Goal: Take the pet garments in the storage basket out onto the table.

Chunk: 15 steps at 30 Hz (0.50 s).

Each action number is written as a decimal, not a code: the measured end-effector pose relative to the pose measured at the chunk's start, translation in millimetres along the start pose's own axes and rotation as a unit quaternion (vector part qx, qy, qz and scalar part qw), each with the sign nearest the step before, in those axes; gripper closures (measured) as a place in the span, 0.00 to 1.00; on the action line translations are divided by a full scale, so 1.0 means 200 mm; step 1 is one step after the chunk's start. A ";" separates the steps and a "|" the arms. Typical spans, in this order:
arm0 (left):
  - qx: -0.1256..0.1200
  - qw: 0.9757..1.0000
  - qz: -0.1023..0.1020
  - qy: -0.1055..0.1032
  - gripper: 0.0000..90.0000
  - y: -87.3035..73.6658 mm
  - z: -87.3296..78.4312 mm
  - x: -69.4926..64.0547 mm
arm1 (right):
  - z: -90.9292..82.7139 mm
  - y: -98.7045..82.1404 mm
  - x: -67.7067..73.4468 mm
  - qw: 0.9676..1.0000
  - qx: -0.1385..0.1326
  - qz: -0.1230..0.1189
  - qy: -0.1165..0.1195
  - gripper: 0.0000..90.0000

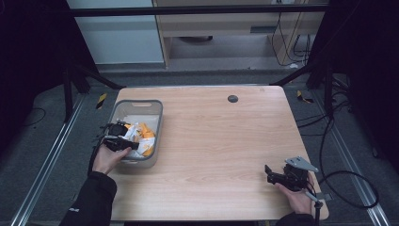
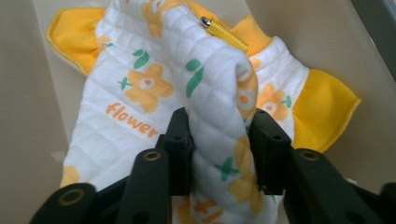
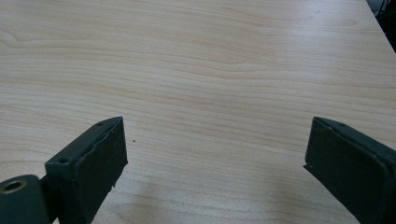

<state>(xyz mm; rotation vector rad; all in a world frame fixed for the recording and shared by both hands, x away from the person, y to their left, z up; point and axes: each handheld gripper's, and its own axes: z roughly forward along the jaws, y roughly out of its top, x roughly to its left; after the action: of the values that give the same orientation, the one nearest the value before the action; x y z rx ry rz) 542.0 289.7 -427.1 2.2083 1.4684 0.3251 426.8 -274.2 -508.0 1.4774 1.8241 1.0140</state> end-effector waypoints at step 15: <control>-0.024 1.000 0.005 0.001 0.83 0.01 -0.09 0.01 | 0.00 0.00 0.00 1.000 0.001 0.000 -0.002 0.06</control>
<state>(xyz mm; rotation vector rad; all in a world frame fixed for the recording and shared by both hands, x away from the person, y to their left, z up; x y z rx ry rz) 535.8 295.7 -410.8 2.1793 1.4355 0.3622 427.4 -274.7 -508.3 1.4800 1.8237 1.0081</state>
